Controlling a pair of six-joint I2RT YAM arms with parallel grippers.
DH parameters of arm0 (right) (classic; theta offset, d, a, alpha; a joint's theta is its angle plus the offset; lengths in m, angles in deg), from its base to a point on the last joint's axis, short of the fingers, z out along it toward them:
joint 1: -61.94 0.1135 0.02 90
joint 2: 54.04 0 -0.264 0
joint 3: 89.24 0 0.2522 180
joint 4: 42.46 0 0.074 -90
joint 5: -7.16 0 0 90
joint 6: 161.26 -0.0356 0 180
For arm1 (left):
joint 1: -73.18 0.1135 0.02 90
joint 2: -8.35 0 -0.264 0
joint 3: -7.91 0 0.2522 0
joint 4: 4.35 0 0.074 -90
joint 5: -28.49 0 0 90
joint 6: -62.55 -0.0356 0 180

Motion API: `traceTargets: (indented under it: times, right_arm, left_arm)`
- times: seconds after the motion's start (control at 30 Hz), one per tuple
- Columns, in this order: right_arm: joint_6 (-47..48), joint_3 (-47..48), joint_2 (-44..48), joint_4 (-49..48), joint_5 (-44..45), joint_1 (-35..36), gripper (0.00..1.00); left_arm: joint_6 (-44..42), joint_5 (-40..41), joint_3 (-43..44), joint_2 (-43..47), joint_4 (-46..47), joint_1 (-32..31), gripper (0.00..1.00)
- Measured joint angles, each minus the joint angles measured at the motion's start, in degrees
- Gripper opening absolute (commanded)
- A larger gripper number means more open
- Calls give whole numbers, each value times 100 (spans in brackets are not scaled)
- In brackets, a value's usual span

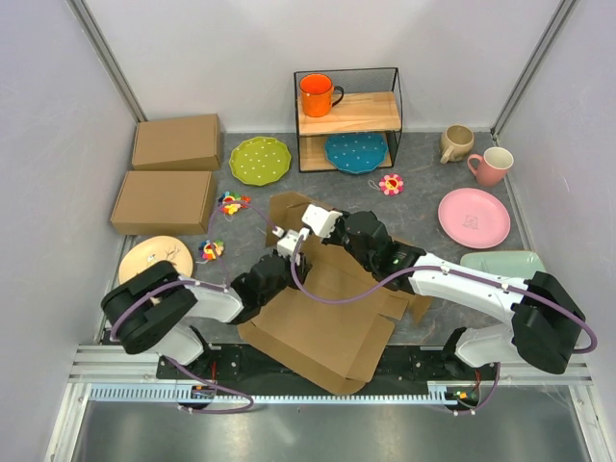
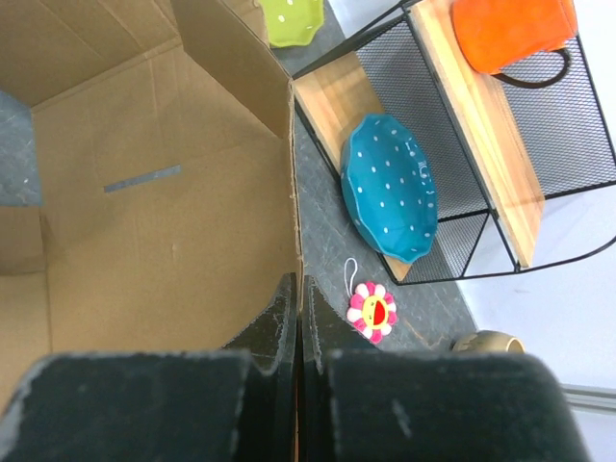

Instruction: Fold the paper box

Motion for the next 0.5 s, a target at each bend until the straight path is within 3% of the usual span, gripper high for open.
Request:
traceTargets:
  times: [0.13,0.3,0.5]
  right_arm:
    - [-24,0,0,140,-39,39,0]
    - [-26,-2,33,184,-63,107,0]
    - [-28,-2,85,221,-42,107,0]
  left_arm:
    - [-634,448,-153,-533,529,-573,40]
    - [-951,1084,-229,-876,970,-975,65]
    - [-1235,1687,-323,160,396,-990,77]
